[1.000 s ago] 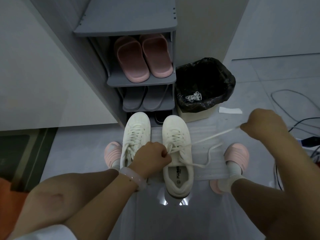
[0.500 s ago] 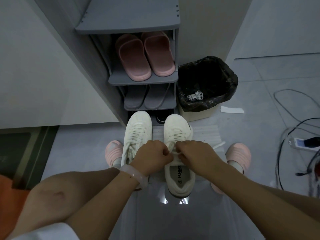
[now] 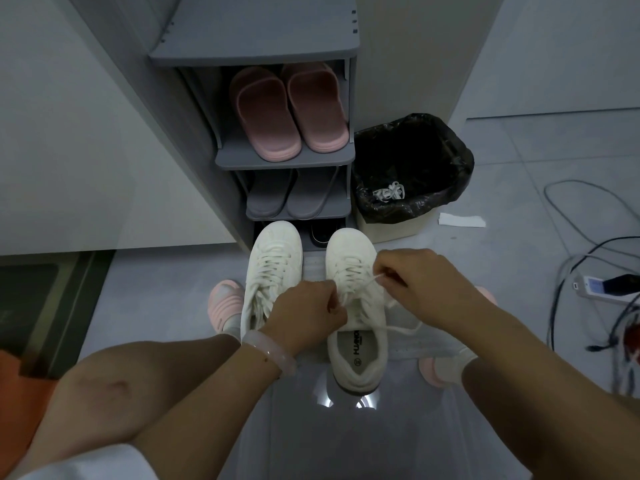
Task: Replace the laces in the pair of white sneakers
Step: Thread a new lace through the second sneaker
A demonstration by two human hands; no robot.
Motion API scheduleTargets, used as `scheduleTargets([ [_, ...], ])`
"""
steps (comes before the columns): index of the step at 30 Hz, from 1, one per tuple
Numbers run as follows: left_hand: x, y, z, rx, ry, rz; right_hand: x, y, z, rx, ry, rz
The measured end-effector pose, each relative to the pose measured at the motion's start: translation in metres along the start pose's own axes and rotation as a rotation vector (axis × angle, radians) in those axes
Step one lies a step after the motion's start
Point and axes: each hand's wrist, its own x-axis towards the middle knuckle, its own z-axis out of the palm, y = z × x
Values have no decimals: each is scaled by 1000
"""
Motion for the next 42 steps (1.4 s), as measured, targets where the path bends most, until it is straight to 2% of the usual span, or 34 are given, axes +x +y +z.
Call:
scheduleTargets([
  [3,-1,3,2,40,70,103,3,-9,5,135,25,-26],
  [6,0,6,2,101,82,160,-1,-6,18,79,52,134],
  [8,-1,8,4,96,93,166,-4,-1,28,-37,-81,217],
  [10,-1,9,6,64,89,160,-8,-1,40,-35,-238,235],
  [11,-1,10,8,49,86,155,-9,-2,46,-24,-250,232],
  [15,2,10,9,41,79,152,-3,-2,54,-21,-112,226],
  [19,0,5,6,51,69,206,2,1,52,-14,-108,217],
  [24,1,-2,4,50,8,187,2,6,49,45,-144,233],
  [27,1,-1,5,65,-21,195,-3,14,50,110,-312,224],
  [30,6,2,10,192,44,261,-12,23,54,156,-530,246],
  [33,8,10,14,179,130,349,-13,24,49,232,-563,301],
  [36,7,14,10,8,185,329,-8,21,24,296,-465,299],
  [40,-3,28,-14,-148,180,428,-11,1,-25,772,-149,196],
  [42,-14,37,-32,-223,140,493,-15,-9,-43,865,-52,109],
])
